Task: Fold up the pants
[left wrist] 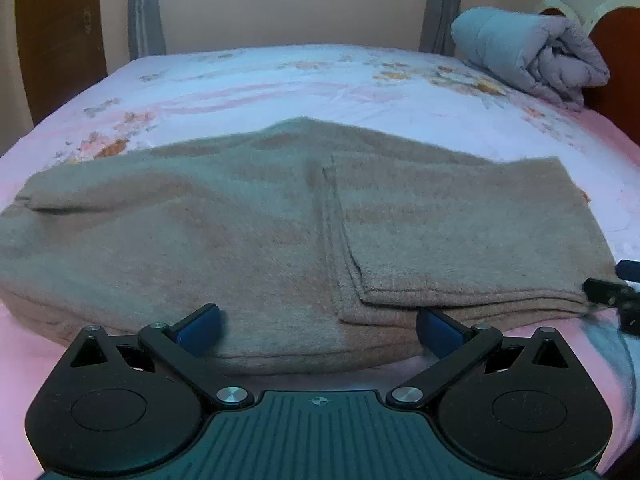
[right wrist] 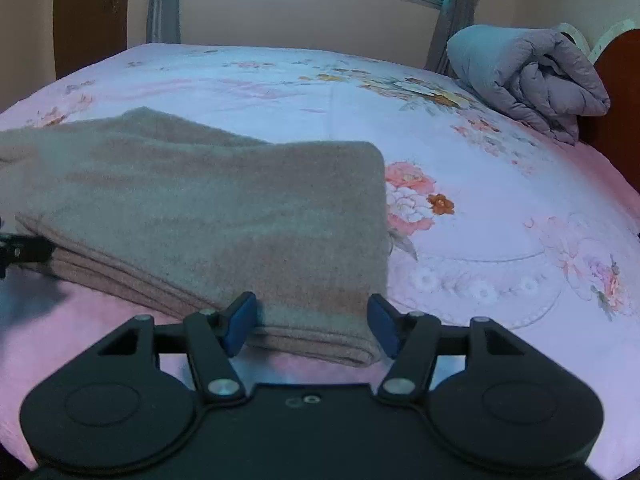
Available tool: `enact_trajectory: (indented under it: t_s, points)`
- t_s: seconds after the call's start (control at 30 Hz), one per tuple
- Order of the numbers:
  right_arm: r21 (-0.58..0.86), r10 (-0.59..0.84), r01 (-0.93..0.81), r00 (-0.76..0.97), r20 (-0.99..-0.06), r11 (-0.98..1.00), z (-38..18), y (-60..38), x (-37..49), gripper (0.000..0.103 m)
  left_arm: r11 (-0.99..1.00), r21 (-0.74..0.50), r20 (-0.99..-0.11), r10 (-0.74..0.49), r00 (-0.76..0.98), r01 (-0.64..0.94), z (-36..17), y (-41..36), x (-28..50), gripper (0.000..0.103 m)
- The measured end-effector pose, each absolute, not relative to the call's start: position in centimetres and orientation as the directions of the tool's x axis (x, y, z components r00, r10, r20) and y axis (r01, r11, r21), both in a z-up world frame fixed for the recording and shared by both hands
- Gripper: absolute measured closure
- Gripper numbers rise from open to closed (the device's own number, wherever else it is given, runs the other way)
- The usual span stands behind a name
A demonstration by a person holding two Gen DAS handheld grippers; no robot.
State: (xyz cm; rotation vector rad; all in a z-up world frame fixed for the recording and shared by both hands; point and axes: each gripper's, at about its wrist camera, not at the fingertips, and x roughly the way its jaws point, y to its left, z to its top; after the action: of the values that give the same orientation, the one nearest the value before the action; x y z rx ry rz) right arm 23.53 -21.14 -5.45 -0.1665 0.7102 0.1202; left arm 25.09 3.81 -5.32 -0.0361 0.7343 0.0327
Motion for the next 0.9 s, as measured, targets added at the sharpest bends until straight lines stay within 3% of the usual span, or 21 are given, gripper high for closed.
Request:
enact_trajectory:
  t_s: [0.13,0.2,0.27,0.3,0.4,0.67,0.9]
  points:
    - [-0.015,0.139,-0.184,0.793,-0.593,0.983,-4.2,-22.1,21.9,0.049,0.999,0.009,-0.662,0.034,0.748,-0.038,-5.2,4.3,24.3,0.0]
    - [-0.082,0.117,-0.231,0.73,-0.673,0.969,-6.1,-20.8,22.6,0.04,1.0,0.013,-0.658,0.028,0.753,-0.026,-5.4,4.4,24.1,0.0]
    - [-0.231,0.045,-0.266,0.74,-0.671,0.936,-6.9,-18.8,22.4,0.037,1.0,0.012,-0.655,0.021,0.755,-0.018,-4.8,4.7,23.5,0.0]
    - [-0.247,0.04,-0.262,0.758,-0.65,0.933,-6.4,-18.5,21.9,0.041,1.0,0.013,-0.642,0.023,0.766,-0.018,-4.3,5.0,22.9,0.0]
    - [-0.09,0.132,-0.232,0.786,-0.605,0.969,-4.6,-20.5,20.1,0.042,0.998,0.0,-0.616,0.054,0.786,-0.068,-3.1,7.4,20.9,0.0]
    - [0.011,0.182,-0.21,0.82,-0.543,0.978,-2.7,-21.5,18.4,0.04,0.934,-0.15,-0.63,0.161,0.759,-0.323,-4.0,19.9,16.4,0.0]
    - [0.027,0.215,-0.242,0.801,-0.558,0.97,-2.7,-17.4,17.8,0.04,0.815,-0.41,-0.594,0.102,0.798,-0.409,-5.3,28.2,17.7,0.0]
